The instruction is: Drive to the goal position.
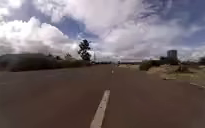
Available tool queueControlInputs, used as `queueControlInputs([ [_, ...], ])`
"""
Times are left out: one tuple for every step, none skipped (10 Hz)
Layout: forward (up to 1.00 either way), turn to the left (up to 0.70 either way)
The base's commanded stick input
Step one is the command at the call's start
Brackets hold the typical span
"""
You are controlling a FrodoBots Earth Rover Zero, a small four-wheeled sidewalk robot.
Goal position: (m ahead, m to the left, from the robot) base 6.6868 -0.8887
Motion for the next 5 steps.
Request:
queueControlInputs([
  [0.7, -0.03],
  [0.7, 0.0],
  [0.7, 0.0],
  [0.7, 0.0],
  [0.7, 0.0],
])
